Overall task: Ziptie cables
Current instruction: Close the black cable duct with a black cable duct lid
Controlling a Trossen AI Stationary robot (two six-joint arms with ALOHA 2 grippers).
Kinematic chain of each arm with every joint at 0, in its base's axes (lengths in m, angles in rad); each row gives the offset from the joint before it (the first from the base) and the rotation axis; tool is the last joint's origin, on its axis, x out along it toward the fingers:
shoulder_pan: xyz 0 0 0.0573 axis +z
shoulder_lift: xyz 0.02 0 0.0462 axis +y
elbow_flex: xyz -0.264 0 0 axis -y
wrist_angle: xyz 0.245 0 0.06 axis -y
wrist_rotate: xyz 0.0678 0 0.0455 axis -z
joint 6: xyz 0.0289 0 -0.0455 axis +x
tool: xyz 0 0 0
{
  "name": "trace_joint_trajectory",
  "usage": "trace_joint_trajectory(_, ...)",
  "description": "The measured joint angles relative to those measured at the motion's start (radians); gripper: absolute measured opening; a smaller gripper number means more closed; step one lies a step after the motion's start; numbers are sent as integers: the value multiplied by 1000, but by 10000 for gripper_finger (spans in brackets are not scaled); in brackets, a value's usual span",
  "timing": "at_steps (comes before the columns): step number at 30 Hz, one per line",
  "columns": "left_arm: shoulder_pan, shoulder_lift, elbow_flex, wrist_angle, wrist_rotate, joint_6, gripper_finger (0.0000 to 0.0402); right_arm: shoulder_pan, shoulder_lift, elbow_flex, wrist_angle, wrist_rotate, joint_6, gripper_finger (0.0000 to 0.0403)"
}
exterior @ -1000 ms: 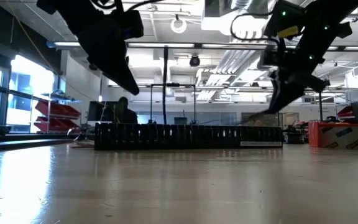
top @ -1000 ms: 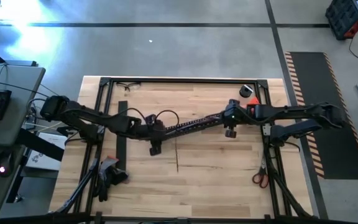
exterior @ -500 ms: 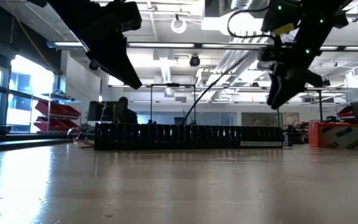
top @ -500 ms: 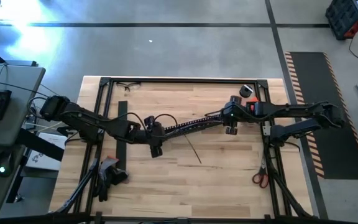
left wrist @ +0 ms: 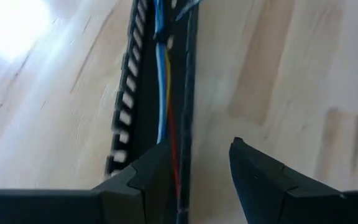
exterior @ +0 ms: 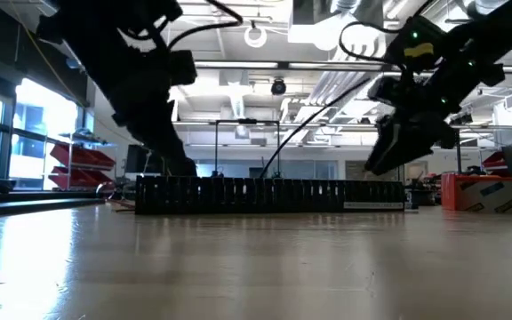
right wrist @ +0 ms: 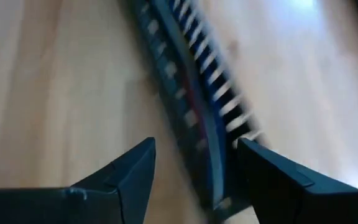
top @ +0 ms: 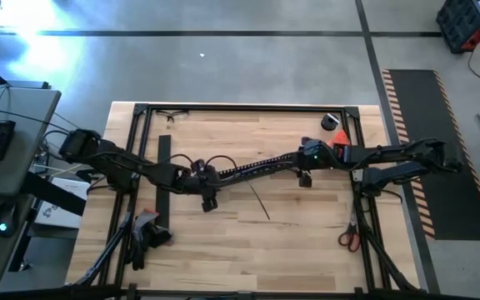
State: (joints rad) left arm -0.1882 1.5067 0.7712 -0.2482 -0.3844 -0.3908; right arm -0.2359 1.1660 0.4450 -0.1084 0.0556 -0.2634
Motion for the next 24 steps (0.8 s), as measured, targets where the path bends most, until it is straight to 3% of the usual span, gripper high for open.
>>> trace_joint_trajectory(3,6,-6,13,-99,-24,10,145,6,2,-2,-86,-52,69,205)
trace_joint_trajectory(8,24,-75,76,-322,-165,-49,145,58,6,-2,-146,-96,179,204)
trace_joint_trajectory(15,101,-193,53,-644,-168,-420,152,164,3,45,-136,-94,307,204)
trace_joint_trajectory(18,138,-220,-5,-699,-156,-550,177,207,3,60,-95,-70,308,204)
trace_joint_trajectory(24,182,-226,-135,-679,-91,-667,261,267,3,64,-24,-14,288,204)
